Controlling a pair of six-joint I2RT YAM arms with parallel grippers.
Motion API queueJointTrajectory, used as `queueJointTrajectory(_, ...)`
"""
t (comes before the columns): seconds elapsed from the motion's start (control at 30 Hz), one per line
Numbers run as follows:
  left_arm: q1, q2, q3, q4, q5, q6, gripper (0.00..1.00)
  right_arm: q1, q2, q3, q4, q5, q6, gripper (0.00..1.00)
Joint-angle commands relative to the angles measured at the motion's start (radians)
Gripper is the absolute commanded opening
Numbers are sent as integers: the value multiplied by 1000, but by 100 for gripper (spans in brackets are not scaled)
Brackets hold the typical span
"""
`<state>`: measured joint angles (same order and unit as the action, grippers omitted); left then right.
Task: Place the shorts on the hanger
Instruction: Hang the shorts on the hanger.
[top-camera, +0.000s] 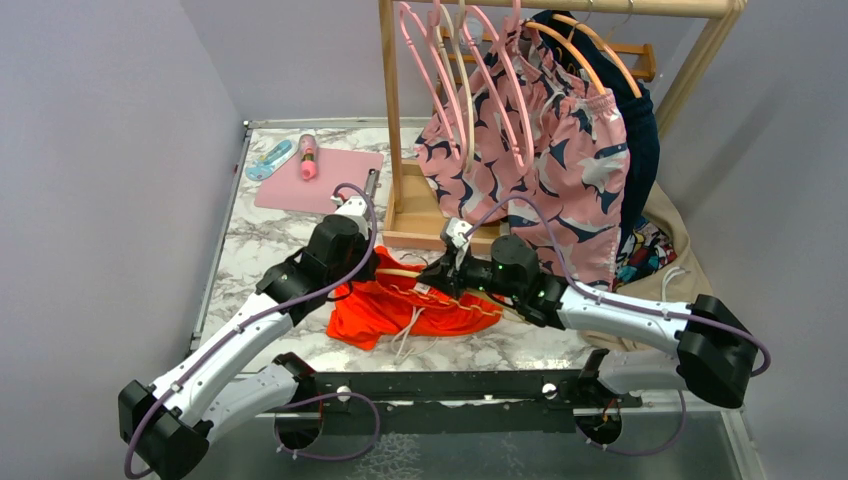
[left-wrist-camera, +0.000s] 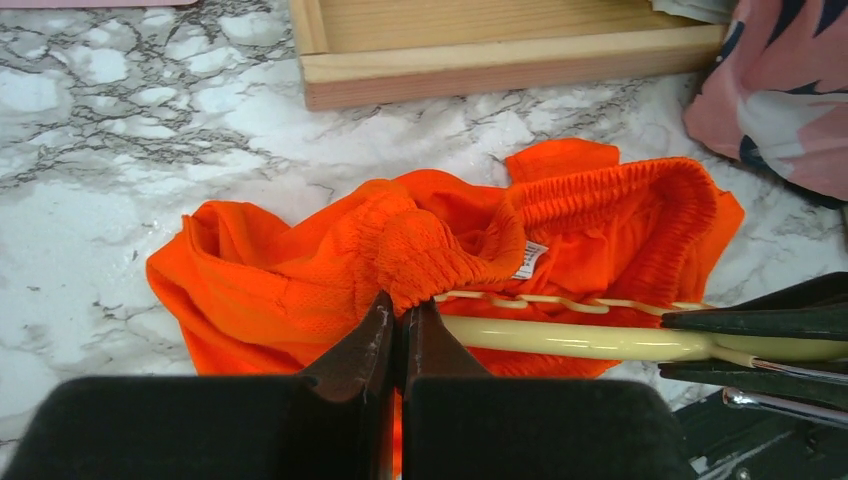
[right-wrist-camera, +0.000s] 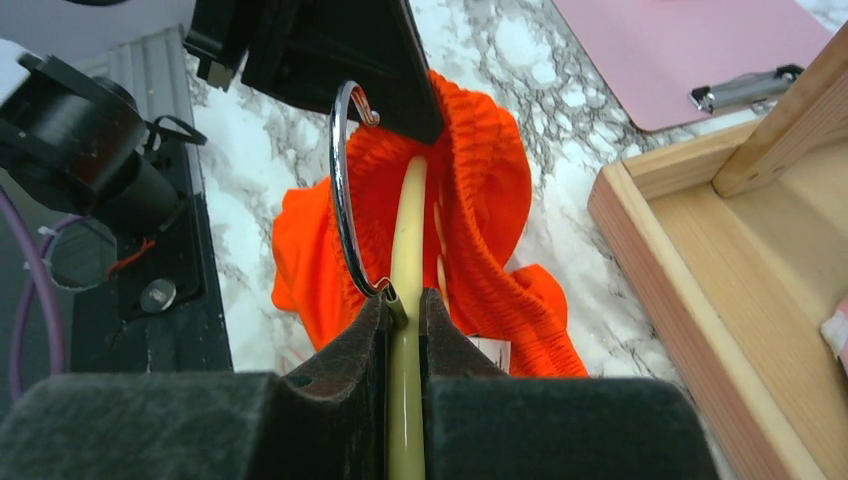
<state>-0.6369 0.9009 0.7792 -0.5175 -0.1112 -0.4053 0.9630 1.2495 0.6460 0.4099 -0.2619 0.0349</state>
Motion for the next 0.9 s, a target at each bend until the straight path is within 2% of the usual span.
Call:
queueJointTrajectory(0.0, -3, -27, 71, 26, 86, -22, 0, 8, -32, 72, 142, -37, 28, 1)
queueJointTrajectory(0.13, -3, -34, 110, 22, 113, -39, 0, 7, 23, 78, 157, -17, 23, 1)
queueJointTrajectory(0.37, -3, -61, 127, 13, 142, -57, 0, 8, 127, 10, 273, 3, 110, 1)
queueJointTrajectory(0.53, -4, -74, 130, -6, 130, -60, 0, 7, 73, 50, 293, 100, 115, 1)
queueJointTrajectory(0.67, -3, -84, 125, -9, 111, -73, 0, 8, 62, 85, 252, 231, 137, 1)
queueJointTrajectory(0.87, -3, -95, 113, -9, 85, -81, 0, 10, 88, 65, 182, 266, 174, 1)
